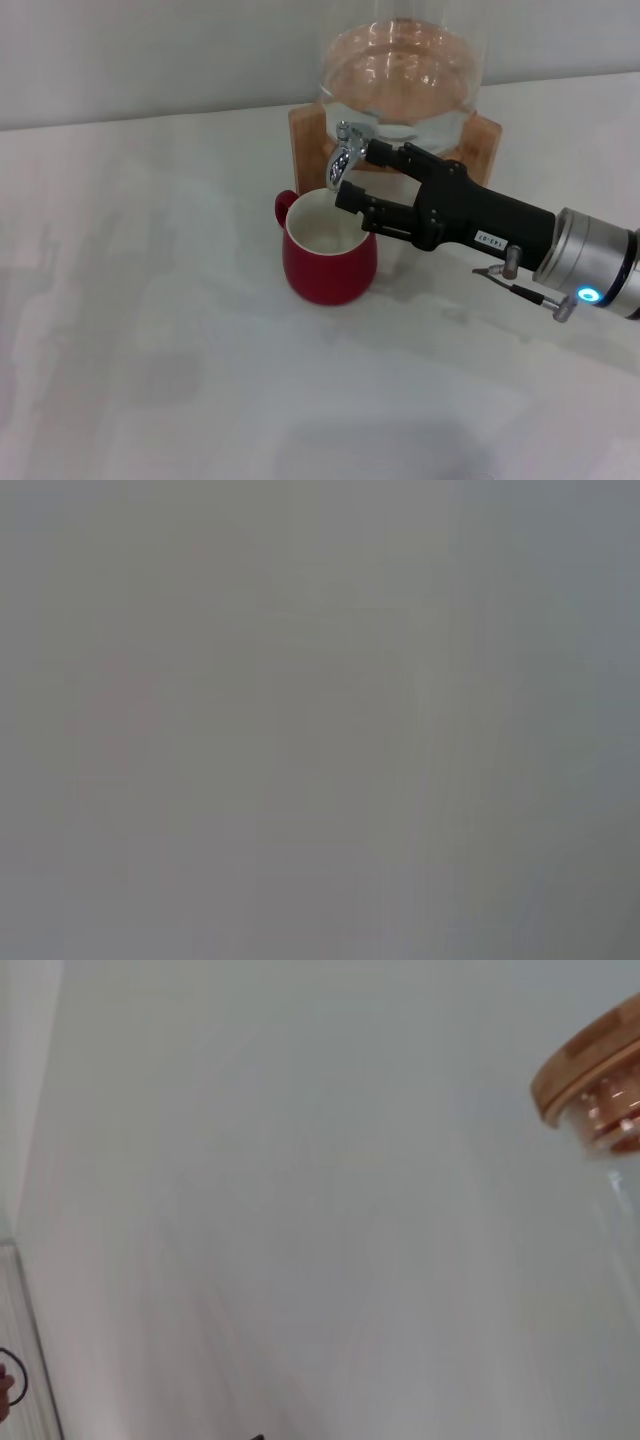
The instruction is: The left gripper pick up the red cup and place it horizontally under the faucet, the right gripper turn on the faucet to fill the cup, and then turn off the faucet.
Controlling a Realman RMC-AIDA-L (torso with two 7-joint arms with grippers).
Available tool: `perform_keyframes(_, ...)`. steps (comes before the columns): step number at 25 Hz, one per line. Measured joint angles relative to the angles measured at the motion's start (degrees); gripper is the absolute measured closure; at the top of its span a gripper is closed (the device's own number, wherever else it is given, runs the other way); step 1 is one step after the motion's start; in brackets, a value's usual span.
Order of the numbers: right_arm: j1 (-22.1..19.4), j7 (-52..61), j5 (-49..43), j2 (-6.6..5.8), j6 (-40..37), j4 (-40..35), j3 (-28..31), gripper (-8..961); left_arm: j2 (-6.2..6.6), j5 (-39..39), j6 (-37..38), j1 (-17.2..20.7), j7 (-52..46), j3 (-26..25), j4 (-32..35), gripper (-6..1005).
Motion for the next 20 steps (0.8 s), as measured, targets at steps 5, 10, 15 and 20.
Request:
perform_keyframes(5, 0.0, 0.0, 0.1, 0.00, 0.1, -0.2, -0.2, 80, 0.00, 0.0, 0.0, -0.1, 0.0, 0.0, -0.1, 397)
perform_keyframes(10, 0.0, 0.2, 0.1, 0.00, 0.2, -0.6, -0.3, 80, 0.00, -0.1, 0.0, -0.1, 0.0, 0.0, -0.1, 398)
perform_keyframes(15, 0.1, 0.3, 0.3, 0.00, 0.3, -0.8, -1.0, 81, 0.00, 0.0, 0.0, 0.0, 0.0, 0.0, -0.1, 398)
perform_keyframes(20, 0.1, 0.5, 0.3, 0.00, 0.3, -0.8, -1.1, 81, 0.00, -0.1, 0.0, -0.1, 0.0, 0.0, -0.1, 398)
